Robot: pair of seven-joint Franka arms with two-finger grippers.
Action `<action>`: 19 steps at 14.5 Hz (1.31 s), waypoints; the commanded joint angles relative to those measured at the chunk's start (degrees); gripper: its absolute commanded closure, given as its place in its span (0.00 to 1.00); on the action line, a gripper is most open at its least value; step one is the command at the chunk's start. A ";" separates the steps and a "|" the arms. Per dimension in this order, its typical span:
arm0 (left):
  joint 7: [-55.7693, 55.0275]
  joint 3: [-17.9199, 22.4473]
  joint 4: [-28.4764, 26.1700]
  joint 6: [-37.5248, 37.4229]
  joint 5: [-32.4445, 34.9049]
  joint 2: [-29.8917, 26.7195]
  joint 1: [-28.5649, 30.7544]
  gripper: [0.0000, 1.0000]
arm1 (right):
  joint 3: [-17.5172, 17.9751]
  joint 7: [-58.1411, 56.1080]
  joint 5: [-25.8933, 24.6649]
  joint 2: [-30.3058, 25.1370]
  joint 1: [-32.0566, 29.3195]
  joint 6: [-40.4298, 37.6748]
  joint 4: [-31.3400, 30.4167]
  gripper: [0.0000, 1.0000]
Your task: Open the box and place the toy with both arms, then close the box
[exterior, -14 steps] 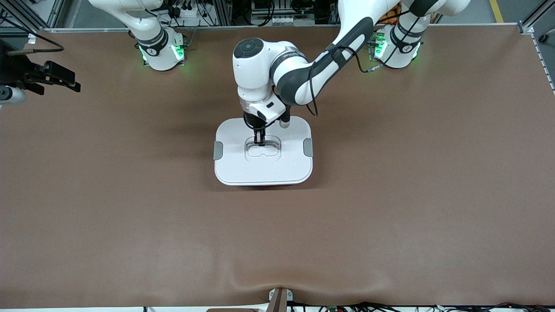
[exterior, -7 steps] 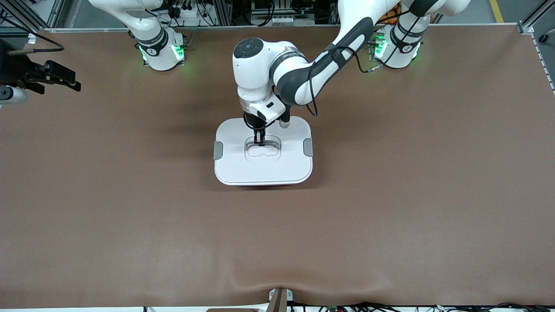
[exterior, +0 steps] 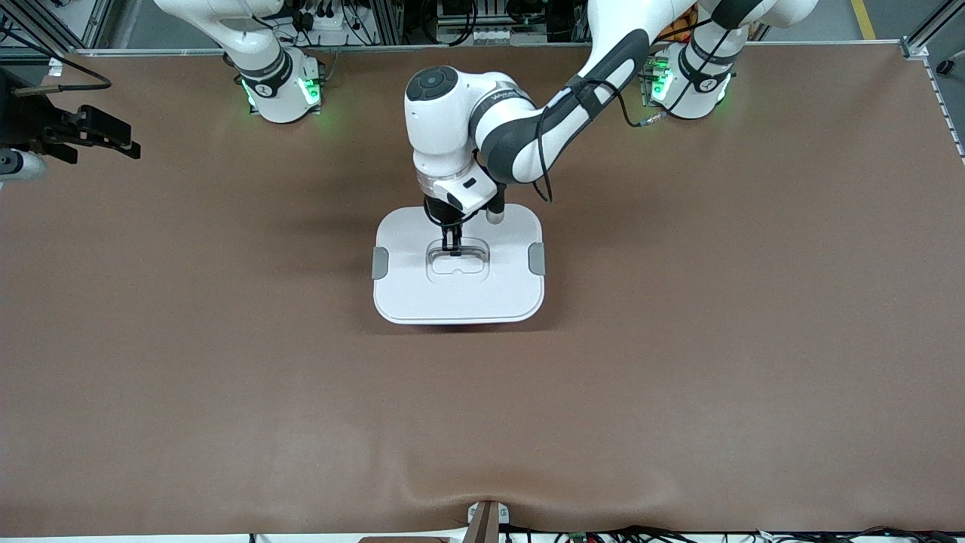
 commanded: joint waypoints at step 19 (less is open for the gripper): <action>-8.79 0.20 -6.30 2.41 2.60 -4.64 0.08 1.00 | 0.21 -0.38 -0.68 -0.82 -0.19 0.55 -1.00 0.00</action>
